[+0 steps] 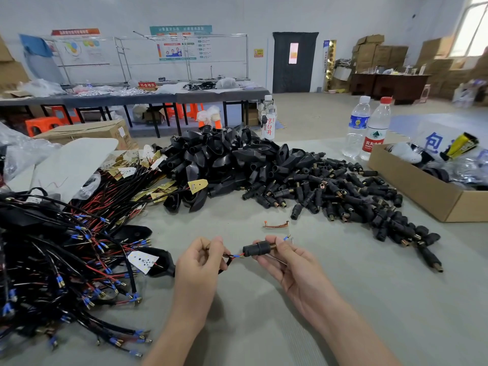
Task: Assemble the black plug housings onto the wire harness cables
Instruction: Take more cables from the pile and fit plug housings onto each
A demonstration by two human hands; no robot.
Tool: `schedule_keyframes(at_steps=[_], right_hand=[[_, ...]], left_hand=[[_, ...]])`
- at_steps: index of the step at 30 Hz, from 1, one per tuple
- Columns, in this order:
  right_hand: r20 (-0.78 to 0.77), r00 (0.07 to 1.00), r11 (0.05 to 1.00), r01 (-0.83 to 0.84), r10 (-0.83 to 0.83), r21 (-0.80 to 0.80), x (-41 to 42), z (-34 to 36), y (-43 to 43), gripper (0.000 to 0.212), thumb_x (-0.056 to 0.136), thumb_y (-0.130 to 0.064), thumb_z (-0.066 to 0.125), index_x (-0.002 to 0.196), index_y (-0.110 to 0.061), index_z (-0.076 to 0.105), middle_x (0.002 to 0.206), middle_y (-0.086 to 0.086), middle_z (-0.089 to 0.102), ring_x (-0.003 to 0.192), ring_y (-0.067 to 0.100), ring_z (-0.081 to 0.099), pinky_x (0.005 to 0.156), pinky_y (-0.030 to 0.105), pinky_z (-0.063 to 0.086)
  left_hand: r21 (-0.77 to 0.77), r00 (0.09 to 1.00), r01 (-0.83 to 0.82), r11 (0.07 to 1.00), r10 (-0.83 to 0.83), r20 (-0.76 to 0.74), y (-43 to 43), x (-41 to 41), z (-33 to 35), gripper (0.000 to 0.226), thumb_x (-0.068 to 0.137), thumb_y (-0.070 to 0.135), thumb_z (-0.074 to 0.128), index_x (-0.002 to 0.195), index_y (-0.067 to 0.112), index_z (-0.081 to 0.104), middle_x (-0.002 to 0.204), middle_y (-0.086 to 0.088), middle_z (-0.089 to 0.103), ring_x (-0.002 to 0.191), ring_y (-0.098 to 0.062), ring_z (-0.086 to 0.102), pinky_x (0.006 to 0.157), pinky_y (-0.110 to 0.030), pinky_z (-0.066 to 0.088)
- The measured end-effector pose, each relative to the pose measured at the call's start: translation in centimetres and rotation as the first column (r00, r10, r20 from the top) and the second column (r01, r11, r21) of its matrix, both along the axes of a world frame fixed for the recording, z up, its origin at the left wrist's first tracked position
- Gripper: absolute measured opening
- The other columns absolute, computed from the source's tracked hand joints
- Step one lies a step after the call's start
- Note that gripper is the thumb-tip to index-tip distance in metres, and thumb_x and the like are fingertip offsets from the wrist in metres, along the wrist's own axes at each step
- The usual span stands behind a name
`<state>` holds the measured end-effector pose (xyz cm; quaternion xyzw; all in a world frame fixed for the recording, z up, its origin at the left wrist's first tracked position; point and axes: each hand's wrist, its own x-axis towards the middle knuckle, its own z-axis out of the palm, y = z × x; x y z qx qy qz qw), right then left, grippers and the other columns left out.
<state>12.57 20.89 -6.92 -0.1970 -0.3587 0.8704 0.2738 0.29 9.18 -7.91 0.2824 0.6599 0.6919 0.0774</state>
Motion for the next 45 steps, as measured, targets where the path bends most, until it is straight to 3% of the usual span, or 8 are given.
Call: schedule_keyframes(at_steps=[10, 16, 22, 26, 33, 38, 43, 45], right_hand=[[0.001, 1.0, 1.0, -0.003, 0.003, 0.004, 0.2, -0.1, 0.0, 0.024, 0.099, -0.014, 0.051, 0.107, 0.003, 0.066, 0.108, 0.022, 0.073, 0.097, 0.03, 0.073, 0.072, 0.024, 0.06], [0.005, 1.0, 1.0, 0.018, -0.018, 0.0, 0.1, 0.0, -0.1, 0.025, 0.101, -0.012, 0.048, 0.107, 0.004, 0.066, 0.105, 0.023, 0.073, 0.095, 0.03, 0.074, 0.072, 0.023, 0.06], [-0.004, 0.998, 0.998, 0.065, -0.066, -0.026, 0.1, 0.2, 0.0, 0.025, 0.102, -0.011, 0.046, 0.104, 0.005, 0.066, 0.097, 0.023, 0.074, 0.086, 0.027, 0.075, 0.067, 0.021, 0.059], [0.002, 0.998, 0.996, 0.066, -0.066, -0.061, -0.1, 0.2, -0.1, 0.025, 0.102, -0.01, 0.047, 0.108, 0.008, 0.063, 0.096, 0.024, 0.074, 0.083, 0.027, 0.075, 0.065, 0.021, 0.059], [-0.005, 0.997, 0.993, 0.082, -0.082, -0.084, -0.6, 0.0, 0.2, 0.024, 0.1, -0.009, 0.048, 0.105, 0.009, 0.063, 0.096, 0.026, 0.073, 0.085, 0.03, 0.075, 0.066, 0.023, 0.06], [0.004, 0.999, 0.997, 0.047, -0.047, -0.065, -0.5, -0.1, 0.1, 0.024, 0.1, -0.011, 0.049, 0.103, 0.007, 0.064, 0.101, 0.026, 0.073, 0.087, 0.029, 0.075, 0.066, 0.024, 0.06], [-0.002, 0.998, 0.995, 0.059, -0.059, -0.083, -0.6, -0.2, 0.1, 0.024, 0.1, -0.011, 0.048, 0.107, 0.007, 0.063, 0.103, 0.026, 0.073, 0.088, 0.03, 0.075, 0.066, 0.024, 0.06], [-0.008, 0.998, 0.993, 0.066, -0.067, -0.102, -0.6, -0.2, 0.2, 0.024, 0.101, -0.011, 0.048, 0.108, 0.007, 0.062, 0.102, 0.027, 0.072, 0.088, 0.03, 0.075, 0.066, 0.024, 0.06]], left_hand=[[0.021, 0.999, -0.014, 1.0, 0.013, 0.047, 0.0, 0.1, 0.1, 0.038, 0.099, 0.029, 0.056, 0.078, -0.003, 0.058, 0.056, -0.002, 0.056, 0.059, -0.012, 0.053, 0.058, -0.014, 0.044], [-0.037, 0.999, -0.033, 0.999, 0.032, -0.02, -0.1, 0.6, 0.3, 0.032, 0.099, 0.035, 0.055, 0.073, 0.017, 0.062, 0.058, -0.004, 0.056, 0.061, -0.019, 0.052, 0.068, -0.047, 0.047], [-0.039, 0.995, 0.003, 0.999, -0.007, -0.1, 0.2, 0.8, 0.4, 0.039, 0.09, 0.049, 0.053, 0.074, 0.014, 0.06, 0.058, 0.004, 0.046, 0.055, -0.007, 0.039, 0.05, -0.014, 0.03], [-0.005, 0.997, 0.058, 0.998, -0.058, -0.051, 0.0, 0.7, 0.6, 0.031, 0.092, 0.044, 0.051, 0.078, 0.022, 0.067, 0.082, -0.01, 0.064, 0.073, -0.018, 0.056, 0.064, -0.009, 0.04], [0.043, 0.995, 0.092, 0.995, -0.093, 0.019, 0.3, 0.9, 0.5, 0.039, 0.091, 0.043, 0.052, 0.079, 0.009, 0.066, 0.081, -0.006, 0.07, 0.082, -0.013, 0.067, 0.074, -0.01, 0.047], [0.034, 0.999, 0.032, 0.999, -0.033, 0.02, 0.2, 0.5, 0.4, 0.041, 0.092, 0.042, 0.053, 0.076, 0.007, 0.065, 0.069, -0.006, 0.07, 0.068, -0.01, 0.067, 0.064, -0.011, 0.046], [0.05, 1.0, 0.013, 0.999, -0.013, 0.012, 0.2, 0.6, 0.3, 0.037, 0.091, 0.04, 0.058, 0.073, 0.008, 0.064, 0.068, -0.013, 0.069, 0.067, -0.022, 0.066, 0.063, -0.012, 0.047], [0.023, 1.0, 0.014, 1.0, -0.014, -0.018, 0.2, 0.7, 0.2, 0.034, 0.09, 0.043, 0.06, 0.072, 0.014, 0.064, 0.07, -0.013, 0.068, 0.074, -0.033, 0.063, 0.067, -0.022, 0.047]])
